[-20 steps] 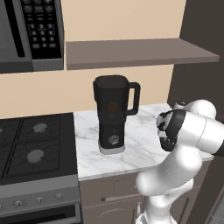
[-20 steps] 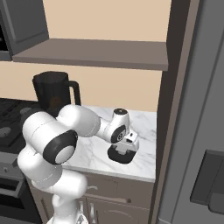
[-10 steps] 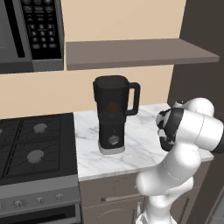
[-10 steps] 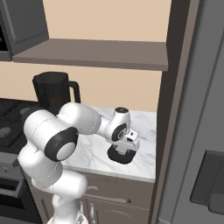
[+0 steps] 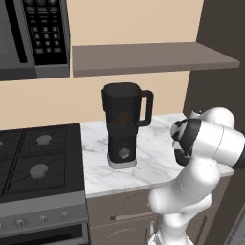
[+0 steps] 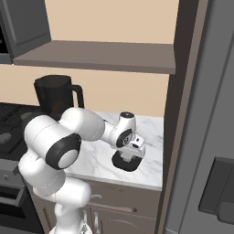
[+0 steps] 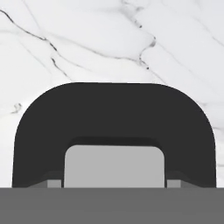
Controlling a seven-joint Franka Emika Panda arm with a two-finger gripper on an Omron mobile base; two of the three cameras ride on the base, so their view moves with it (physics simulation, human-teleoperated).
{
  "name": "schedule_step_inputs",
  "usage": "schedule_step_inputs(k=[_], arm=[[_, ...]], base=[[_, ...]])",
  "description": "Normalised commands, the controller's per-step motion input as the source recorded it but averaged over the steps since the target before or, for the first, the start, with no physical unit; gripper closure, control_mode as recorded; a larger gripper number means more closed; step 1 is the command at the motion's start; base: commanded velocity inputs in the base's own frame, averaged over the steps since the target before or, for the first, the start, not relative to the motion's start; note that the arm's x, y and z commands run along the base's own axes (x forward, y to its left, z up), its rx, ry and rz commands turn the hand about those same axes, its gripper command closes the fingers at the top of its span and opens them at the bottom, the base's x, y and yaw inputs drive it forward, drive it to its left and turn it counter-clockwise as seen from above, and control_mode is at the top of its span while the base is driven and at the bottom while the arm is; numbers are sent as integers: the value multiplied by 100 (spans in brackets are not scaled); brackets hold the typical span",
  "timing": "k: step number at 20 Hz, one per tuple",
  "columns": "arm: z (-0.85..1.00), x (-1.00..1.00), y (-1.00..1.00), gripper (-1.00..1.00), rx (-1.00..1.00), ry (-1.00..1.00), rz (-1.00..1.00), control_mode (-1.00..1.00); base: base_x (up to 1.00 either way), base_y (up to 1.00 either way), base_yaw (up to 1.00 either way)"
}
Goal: Open the blender lid, put the orange in the blender, close the lid, and start the blender.
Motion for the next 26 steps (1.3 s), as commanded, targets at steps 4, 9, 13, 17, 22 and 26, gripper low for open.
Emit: schedule_step_inputs(k=[4,9,13,17,22,26], arm=[[7,-8,19,100,0,-7,0,-100],[84,-17,4,100,-2,-15,0,-100],[100,-36,1,100,-4,-21,0,-100],[100,-43,0,100,0,-18,0,-100],[100,-41,18,100,0,-16,0,-100],[100,-39,23,100,0,-15,0,-100]], base=[[0,0,0],[0,0,0],[0,0,0],[0,0,0],[0,0,0],[0,0,0]])
